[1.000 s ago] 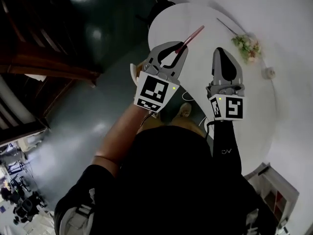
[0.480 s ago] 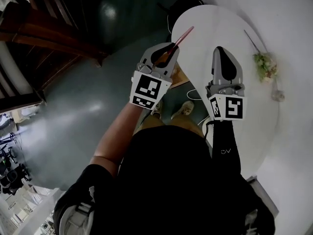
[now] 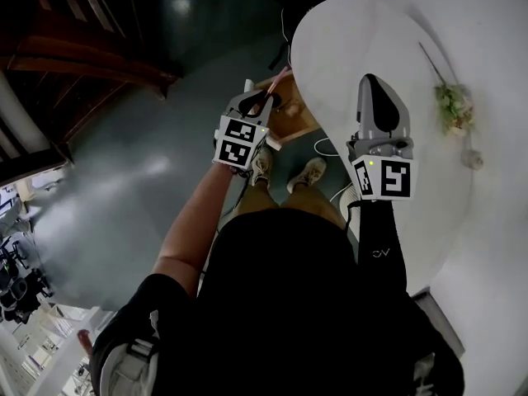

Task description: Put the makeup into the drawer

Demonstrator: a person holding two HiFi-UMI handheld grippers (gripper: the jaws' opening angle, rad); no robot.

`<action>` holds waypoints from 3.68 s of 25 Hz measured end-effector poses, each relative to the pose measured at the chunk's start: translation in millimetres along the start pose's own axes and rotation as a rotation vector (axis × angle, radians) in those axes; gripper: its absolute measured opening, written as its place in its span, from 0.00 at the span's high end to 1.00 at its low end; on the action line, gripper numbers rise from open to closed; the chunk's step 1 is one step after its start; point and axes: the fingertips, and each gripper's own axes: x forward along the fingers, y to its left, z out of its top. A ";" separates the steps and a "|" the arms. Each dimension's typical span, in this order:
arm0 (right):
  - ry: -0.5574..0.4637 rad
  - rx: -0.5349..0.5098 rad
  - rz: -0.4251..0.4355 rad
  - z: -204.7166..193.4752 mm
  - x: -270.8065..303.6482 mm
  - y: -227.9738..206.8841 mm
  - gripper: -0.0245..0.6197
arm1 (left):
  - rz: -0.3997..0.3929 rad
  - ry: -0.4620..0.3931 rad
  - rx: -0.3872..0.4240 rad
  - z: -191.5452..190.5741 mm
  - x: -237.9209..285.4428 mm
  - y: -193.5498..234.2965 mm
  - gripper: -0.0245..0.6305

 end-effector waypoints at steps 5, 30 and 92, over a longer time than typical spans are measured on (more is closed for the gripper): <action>0.006 -0.002 0.010 -0.5 3.7 2.7 0.95 | 0.000 0.157 -0.049 -56.9 20.3 -2.9 0.90; 0.011 0.000 -0.006 -2.9 11.0 -5.6 0.95 | -0.090 0.232 0.117 -81.0 40.8 -37.8 0.70; -0.081 -0.069 -0.014 47.4 17.5 44.7 0.95 | 0.040 -0.587 0.209 225.1 -139.8 15.5 0.95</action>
